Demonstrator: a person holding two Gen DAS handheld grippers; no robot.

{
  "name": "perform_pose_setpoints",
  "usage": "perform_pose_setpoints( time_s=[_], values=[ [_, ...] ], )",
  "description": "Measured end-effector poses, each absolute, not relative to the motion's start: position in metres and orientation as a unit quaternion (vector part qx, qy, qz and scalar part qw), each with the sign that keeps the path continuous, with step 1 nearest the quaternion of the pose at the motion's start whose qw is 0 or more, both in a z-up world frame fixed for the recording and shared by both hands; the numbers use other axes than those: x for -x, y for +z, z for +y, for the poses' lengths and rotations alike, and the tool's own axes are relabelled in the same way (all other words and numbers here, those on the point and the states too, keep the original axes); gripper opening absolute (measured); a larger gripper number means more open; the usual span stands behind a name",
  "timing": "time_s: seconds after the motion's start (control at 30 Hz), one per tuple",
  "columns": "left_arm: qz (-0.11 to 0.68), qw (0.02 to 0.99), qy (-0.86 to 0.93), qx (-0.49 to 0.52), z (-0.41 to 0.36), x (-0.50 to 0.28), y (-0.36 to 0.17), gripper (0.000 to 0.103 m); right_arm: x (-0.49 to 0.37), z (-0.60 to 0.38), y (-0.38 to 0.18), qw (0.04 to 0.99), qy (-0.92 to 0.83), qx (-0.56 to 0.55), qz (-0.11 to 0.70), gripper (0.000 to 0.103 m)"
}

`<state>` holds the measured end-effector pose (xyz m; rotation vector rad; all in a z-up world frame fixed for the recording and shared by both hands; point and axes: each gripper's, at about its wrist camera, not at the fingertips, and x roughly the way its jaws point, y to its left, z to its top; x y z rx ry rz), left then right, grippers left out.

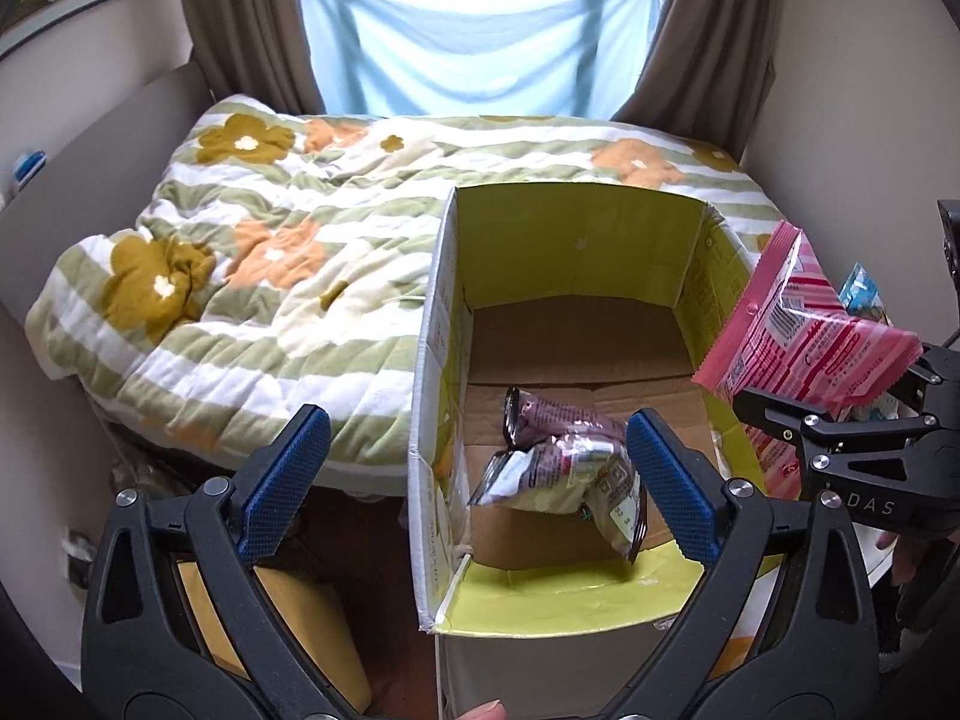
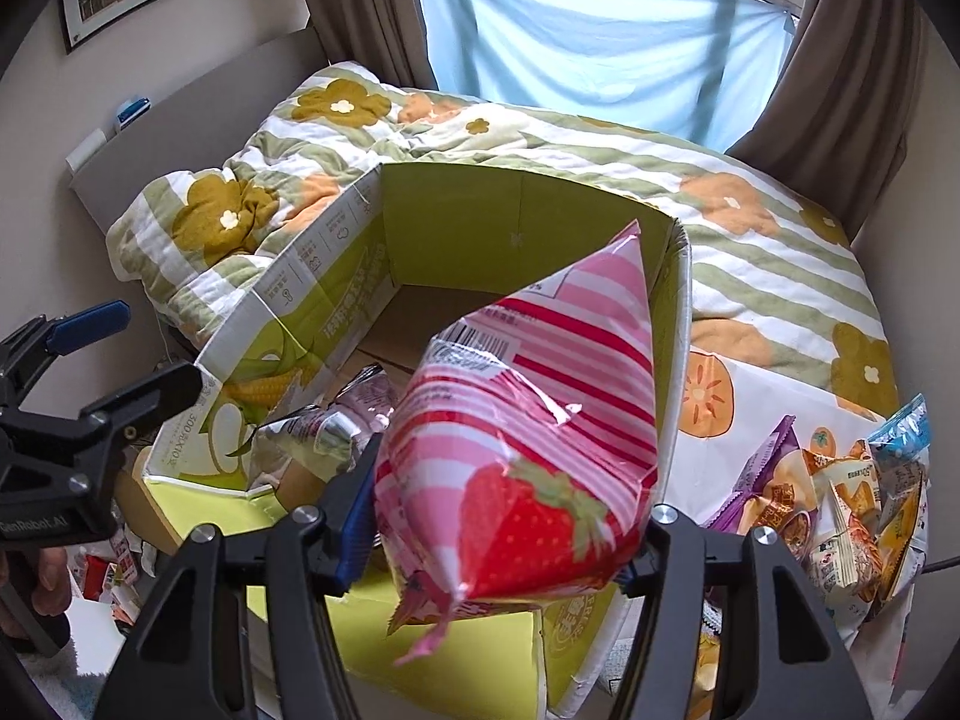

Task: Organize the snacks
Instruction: 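Carry both bags over the box and release them inside, left then right, then move both tools back to the snack pile and grasp the potato-stick bag and white packet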

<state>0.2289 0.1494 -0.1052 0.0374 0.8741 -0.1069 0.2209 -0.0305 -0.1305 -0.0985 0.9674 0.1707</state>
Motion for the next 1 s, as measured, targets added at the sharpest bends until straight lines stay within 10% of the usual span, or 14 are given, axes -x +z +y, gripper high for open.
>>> perform_pose_setpoints(
  time_s=[0.13,1.0],
  values=[
    [0.423,0.905,-0.048,-0.013,0.152,-0.225,-0.106,0.099,-0.217,-0.032,-0.131,0.885,0.085,0.04,0.456,0.103],
    [0.414,0.907,-0.08,-0.007,0.15,-0.189,-0.085,0.098,-0.163,-0.031,-0.082,0.913,0.055,0.052,0.401,0.103]
  ],
)
